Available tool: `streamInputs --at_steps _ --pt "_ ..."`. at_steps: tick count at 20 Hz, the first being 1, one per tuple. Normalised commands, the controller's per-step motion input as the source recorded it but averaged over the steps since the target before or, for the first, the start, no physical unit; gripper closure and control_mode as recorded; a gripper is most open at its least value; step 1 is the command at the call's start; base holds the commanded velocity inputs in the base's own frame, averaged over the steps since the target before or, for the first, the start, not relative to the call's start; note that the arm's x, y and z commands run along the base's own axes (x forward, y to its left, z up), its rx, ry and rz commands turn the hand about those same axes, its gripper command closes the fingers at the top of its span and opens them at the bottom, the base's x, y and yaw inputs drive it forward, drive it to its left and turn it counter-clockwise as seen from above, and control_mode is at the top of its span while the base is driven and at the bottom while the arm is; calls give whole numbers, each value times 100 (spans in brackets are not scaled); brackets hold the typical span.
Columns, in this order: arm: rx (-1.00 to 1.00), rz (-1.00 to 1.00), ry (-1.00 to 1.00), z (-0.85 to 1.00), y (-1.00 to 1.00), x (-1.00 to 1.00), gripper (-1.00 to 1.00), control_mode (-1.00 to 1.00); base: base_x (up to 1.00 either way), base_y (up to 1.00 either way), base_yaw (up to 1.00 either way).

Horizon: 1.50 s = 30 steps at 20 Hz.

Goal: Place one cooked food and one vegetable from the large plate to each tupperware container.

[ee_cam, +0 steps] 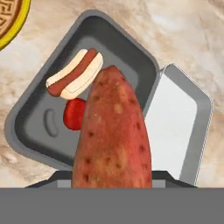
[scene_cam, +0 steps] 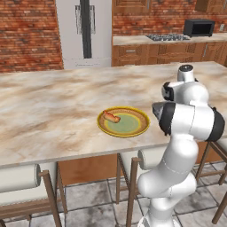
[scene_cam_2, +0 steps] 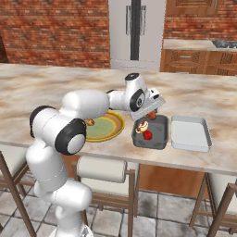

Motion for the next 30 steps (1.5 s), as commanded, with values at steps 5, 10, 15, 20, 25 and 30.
streamInputs --at_steps 5,10,15,20,25,30 --pt "17 -44 -5 31 -92 -23 100 -100 0 0 0" --pt "12 -36 -5 5 -74 -4 100 -100 0 0 0" --pt "9 -5 -1 -13 -14 1 100 -100 0 0 0" --pt "1 0 -3 -17 -20 7 100 -100 0 0 0" --pt "-6 0 -3 -35 -18 6 100 -100 0 0 0" --pt "-5 0 -5 -8 -29 23 100 -100 0 0 0"
